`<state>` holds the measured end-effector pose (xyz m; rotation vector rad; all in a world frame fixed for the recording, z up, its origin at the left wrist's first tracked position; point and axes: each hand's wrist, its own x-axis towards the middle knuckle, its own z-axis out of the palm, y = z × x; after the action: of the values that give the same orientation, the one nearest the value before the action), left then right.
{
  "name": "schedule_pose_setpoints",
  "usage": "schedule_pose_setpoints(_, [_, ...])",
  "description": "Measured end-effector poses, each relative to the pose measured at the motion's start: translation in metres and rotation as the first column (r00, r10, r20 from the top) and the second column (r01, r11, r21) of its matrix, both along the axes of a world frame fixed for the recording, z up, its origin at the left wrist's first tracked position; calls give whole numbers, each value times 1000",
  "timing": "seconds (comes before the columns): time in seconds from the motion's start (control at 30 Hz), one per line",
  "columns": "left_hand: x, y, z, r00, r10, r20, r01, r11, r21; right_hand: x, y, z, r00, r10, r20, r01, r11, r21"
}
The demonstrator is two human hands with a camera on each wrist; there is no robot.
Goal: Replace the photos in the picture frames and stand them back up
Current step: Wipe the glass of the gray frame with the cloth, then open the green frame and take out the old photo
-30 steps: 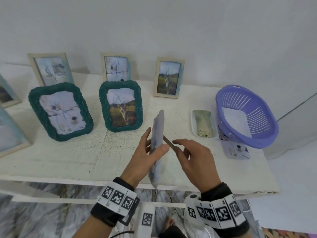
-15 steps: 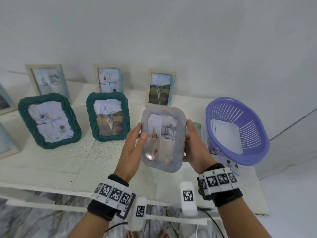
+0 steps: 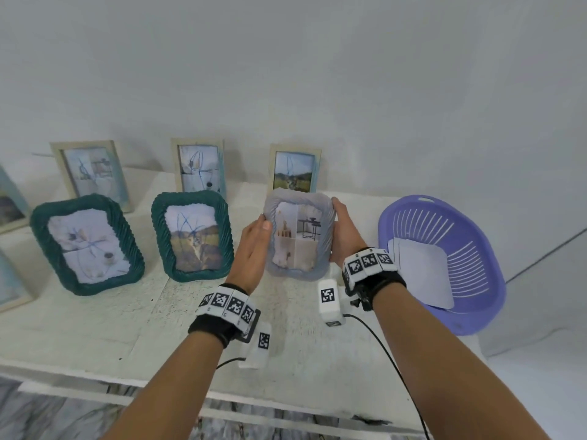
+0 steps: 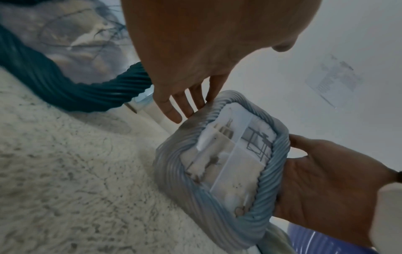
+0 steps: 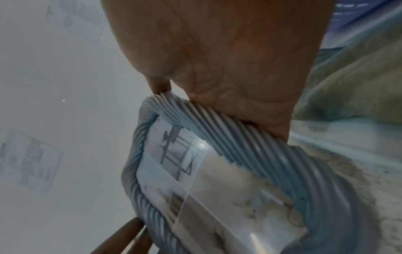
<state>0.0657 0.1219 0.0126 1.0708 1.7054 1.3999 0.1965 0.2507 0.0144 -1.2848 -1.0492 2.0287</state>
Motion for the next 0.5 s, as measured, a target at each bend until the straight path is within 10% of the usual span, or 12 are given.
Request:
schedule_pose_setpoints(0.13, [-2,3,-14,999,9,-36,-8,1000,26,6,44,-66,999,-36,24,35,999,32])
schedule_pose_setpoints(0.5, [-13,-3,-23,999,-11,-53,10,1000,-28,7,-1,8,979,-39,201,-6,975,220])
